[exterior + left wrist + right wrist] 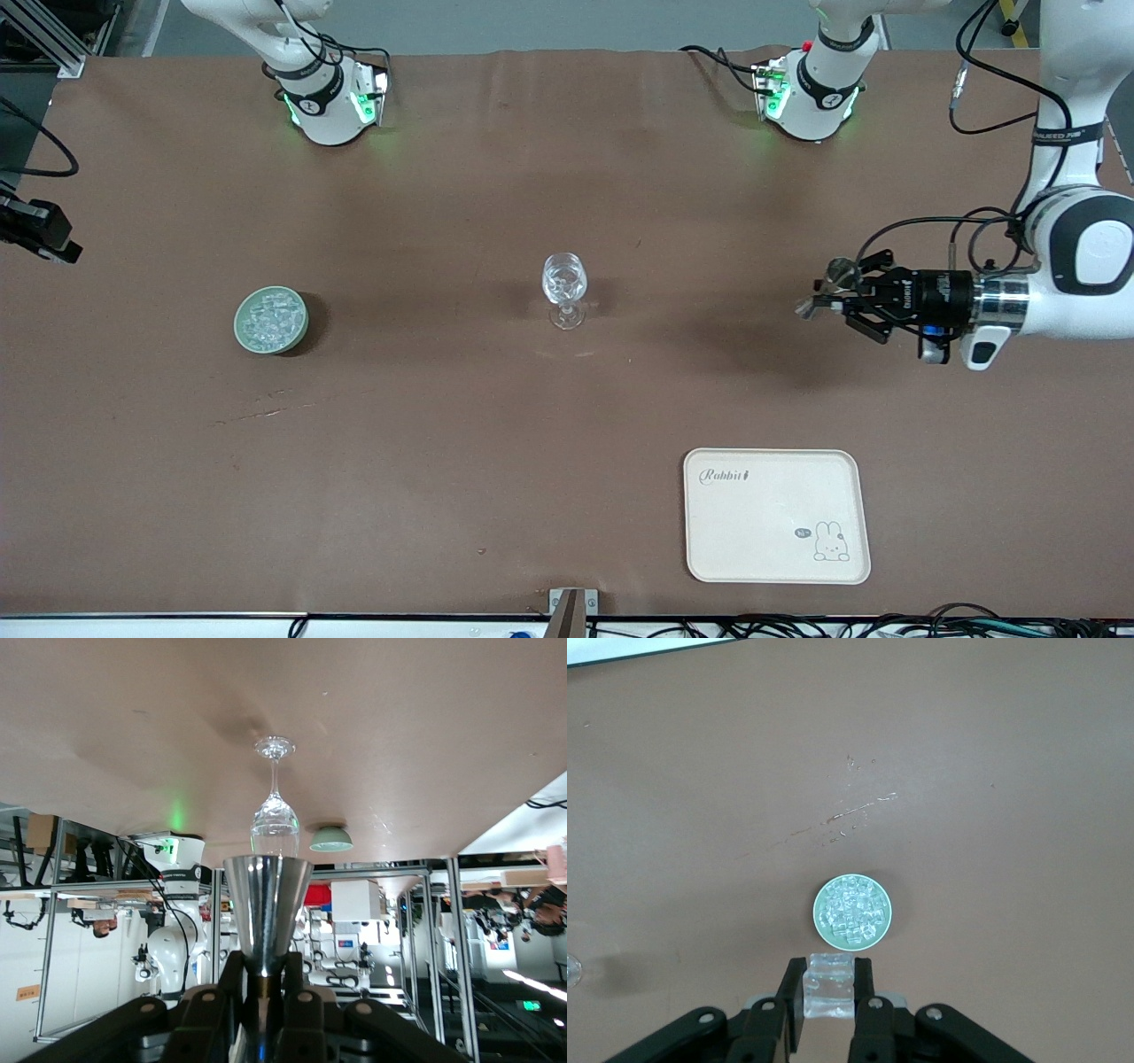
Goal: Pour wine and add ice with both arms
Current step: 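Carry the silver jigger with the left gripper over the wine glass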
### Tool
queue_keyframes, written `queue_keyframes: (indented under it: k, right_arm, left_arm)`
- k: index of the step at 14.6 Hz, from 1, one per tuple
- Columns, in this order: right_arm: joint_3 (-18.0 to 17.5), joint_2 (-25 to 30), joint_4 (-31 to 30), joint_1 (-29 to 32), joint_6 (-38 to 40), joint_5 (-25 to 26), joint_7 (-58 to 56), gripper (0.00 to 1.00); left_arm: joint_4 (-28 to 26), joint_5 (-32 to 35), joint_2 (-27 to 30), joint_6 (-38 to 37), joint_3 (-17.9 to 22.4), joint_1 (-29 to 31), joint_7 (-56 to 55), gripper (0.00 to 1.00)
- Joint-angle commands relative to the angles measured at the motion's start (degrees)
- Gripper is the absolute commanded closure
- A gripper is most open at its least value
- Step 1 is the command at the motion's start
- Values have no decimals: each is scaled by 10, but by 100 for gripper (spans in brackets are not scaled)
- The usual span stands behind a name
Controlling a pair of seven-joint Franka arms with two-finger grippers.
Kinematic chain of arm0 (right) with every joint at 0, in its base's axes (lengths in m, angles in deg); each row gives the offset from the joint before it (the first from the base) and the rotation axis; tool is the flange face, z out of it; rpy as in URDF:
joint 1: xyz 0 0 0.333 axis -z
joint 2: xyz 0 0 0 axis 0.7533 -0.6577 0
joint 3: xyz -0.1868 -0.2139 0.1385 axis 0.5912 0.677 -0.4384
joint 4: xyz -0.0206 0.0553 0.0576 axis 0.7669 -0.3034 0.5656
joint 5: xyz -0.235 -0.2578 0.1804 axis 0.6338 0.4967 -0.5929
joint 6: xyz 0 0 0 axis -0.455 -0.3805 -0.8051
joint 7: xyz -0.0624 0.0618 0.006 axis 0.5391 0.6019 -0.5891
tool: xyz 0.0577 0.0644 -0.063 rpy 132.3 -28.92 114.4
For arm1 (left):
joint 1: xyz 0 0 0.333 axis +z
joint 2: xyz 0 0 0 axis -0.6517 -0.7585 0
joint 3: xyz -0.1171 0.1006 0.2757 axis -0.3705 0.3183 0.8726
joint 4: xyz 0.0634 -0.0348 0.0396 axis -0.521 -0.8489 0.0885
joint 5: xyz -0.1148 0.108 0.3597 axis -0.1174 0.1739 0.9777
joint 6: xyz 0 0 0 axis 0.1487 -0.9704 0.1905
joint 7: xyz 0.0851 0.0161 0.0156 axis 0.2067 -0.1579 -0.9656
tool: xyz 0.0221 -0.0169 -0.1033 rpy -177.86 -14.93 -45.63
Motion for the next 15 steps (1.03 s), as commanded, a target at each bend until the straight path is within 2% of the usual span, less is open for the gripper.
queue_keyframes:
  k: [1, 5, 8, 13, 15]
  right_arm:
    - [-2, 1, 4, 3, 7, -9, -6, 99]
    - [-2, 1, 3, 3, 7, -9, -6, 99]
    - [-2, 1, 3, 2, 7, -9, -6, 99]
    - [-2, 1, 3, 1, 8, -9, -6, 99]
    - [-2, 1, 3, -1, 7, -10, -6, 99]
  left_arm:
    - [-17, 35, 28, 46, -56, 5, -33, 99]
    - [-18, 36, 29, 122, -128, 6, -90, 99]
    - [-17, 36, 20, 166, -166, 5, -91, 99]
    - [-5, 50, -15, 265, -249, 2, -92, 100]
    - [0, 50, -29, 294, -269, -1, -106, 100]
